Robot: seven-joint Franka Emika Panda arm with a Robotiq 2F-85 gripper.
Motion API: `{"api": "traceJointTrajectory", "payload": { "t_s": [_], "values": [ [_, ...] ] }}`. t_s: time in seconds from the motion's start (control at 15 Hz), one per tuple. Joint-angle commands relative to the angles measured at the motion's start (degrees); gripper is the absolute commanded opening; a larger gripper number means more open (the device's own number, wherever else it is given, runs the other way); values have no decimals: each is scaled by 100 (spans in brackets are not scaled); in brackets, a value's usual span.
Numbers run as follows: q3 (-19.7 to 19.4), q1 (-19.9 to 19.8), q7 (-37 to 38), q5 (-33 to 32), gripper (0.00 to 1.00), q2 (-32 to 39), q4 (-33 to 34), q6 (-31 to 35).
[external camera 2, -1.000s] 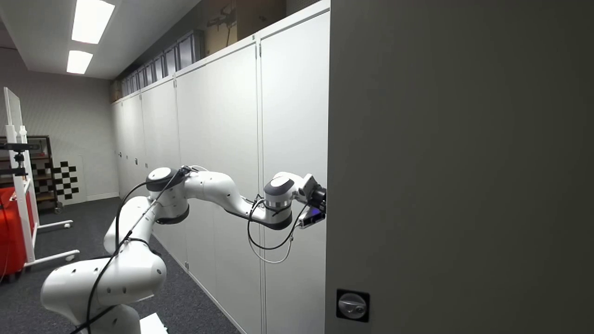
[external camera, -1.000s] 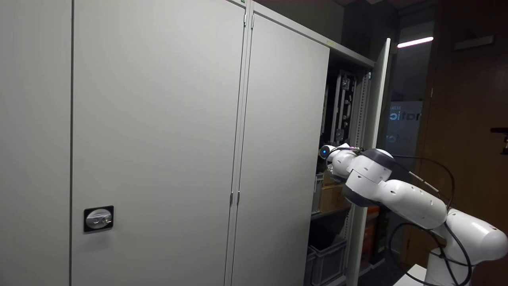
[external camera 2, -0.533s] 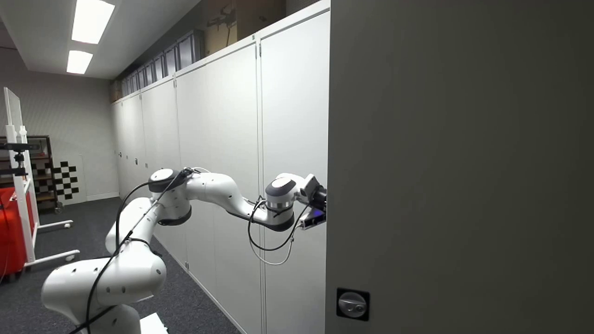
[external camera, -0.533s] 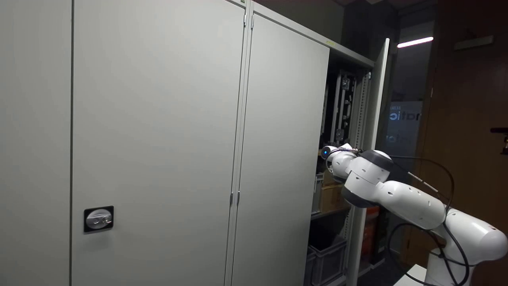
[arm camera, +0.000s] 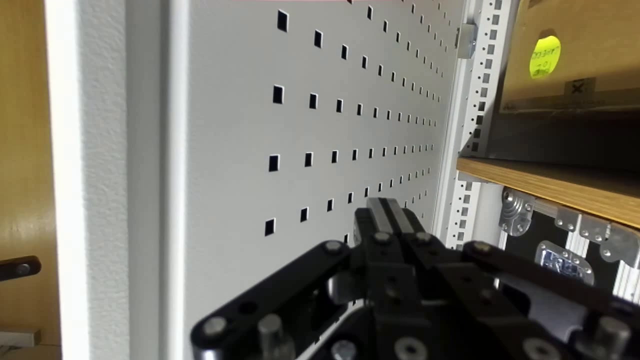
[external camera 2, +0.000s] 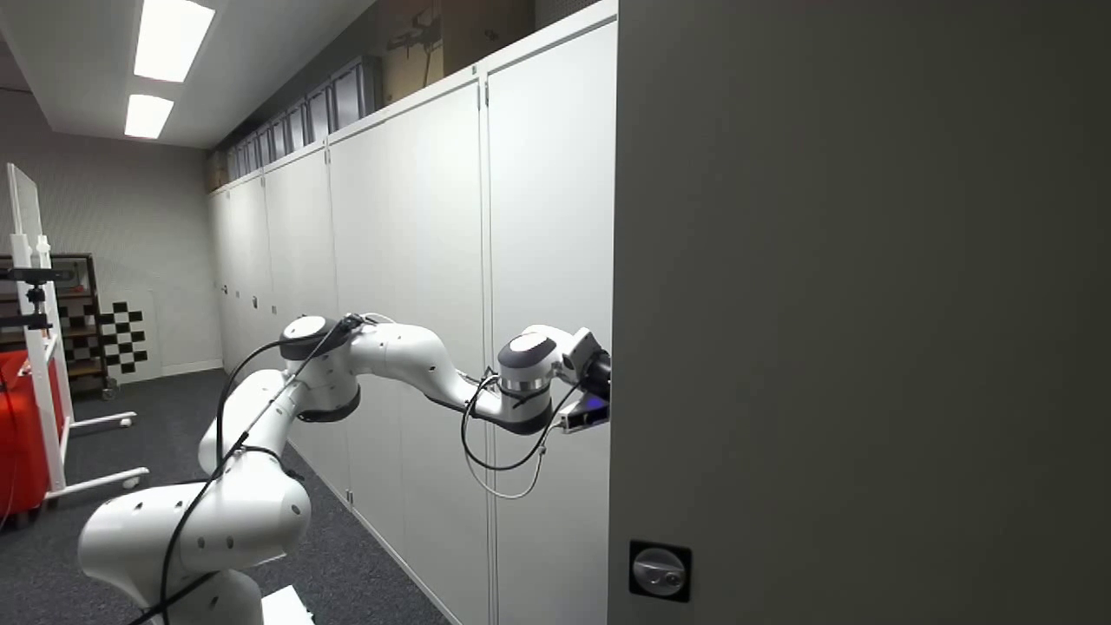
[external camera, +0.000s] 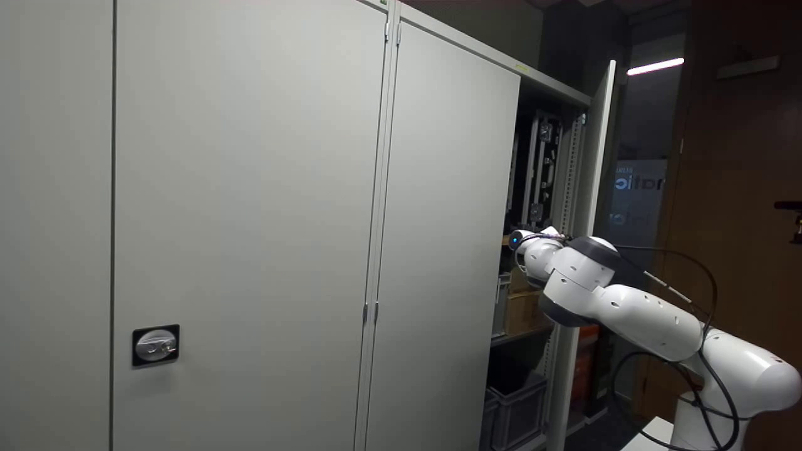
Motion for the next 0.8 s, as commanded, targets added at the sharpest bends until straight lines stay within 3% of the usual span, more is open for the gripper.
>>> {"api": "traceJointTrajectory", "payload": {
  "t_s": [0.0, 0.73],
  "values": [
    [-122, -104, -233, 131, 0, -264, 81, -244],
    [-196, -262, -235, 79, 0, -664, 86, -626]
  ]
}}
